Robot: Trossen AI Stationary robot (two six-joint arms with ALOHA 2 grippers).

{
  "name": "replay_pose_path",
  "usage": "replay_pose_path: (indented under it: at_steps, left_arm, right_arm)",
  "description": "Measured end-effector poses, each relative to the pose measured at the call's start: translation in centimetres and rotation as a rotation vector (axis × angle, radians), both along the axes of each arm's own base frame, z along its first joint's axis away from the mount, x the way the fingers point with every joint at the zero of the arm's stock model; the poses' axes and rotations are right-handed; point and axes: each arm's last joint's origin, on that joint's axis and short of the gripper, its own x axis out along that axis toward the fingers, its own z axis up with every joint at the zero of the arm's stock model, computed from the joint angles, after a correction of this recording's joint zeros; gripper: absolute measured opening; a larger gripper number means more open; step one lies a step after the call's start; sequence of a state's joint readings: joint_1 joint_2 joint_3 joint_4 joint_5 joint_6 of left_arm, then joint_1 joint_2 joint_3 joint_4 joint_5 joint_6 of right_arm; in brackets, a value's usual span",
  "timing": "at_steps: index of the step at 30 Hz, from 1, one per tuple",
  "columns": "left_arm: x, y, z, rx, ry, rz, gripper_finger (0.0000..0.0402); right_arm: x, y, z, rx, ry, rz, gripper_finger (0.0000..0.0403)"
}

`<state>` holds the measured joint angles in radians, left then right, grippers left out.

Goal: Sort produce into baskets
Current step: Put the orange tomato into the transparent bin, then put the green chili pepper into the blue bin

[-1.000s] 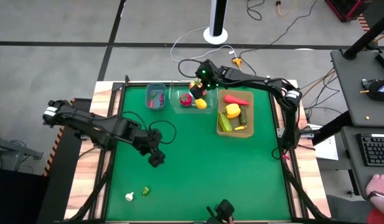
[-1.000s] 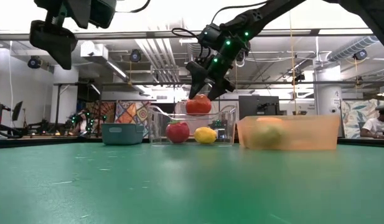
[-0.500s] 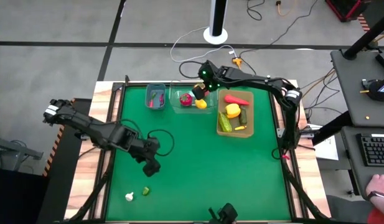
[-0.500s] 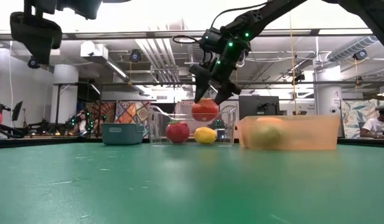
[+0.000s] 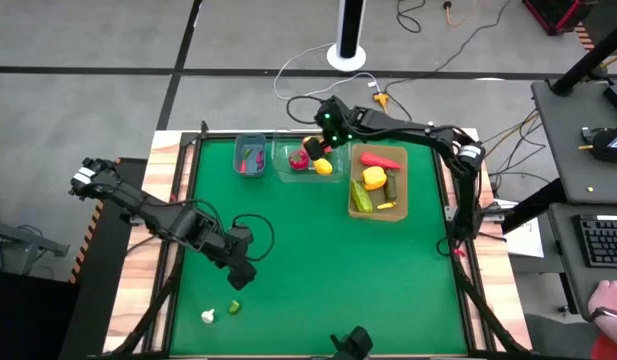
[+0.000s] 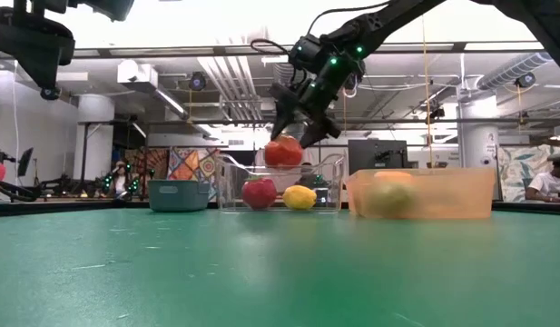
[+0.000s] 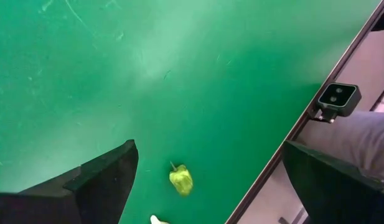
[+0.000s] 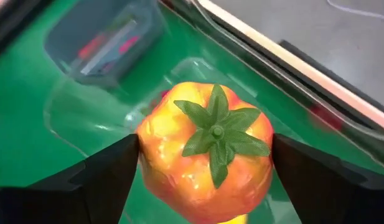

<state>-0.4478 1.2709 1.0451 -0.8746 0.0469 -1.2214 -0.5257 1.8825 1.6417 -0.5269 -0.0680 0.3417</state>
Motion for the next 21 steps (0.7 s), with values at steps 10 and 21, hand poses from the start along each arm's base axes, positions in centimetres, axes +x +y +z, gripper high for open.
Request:
replay_pose_path:
  at_steps: [10, 21]
  left_arm:
    - [0.3, -0.1, -0.4, 0.043, 0.001, 0.018, 0.0377]
    - [0.9, -0.4, -1.2, 0.056, 0.022, 0.018, 0.0377]
  right_arm:
    - [0.2, -0.3, 0.4, 0.02, -0.063, -0.031, 0.036]
    - [0.2, -0.3, 0.4, -0.001, -0.054, -0.006, 0.0398]
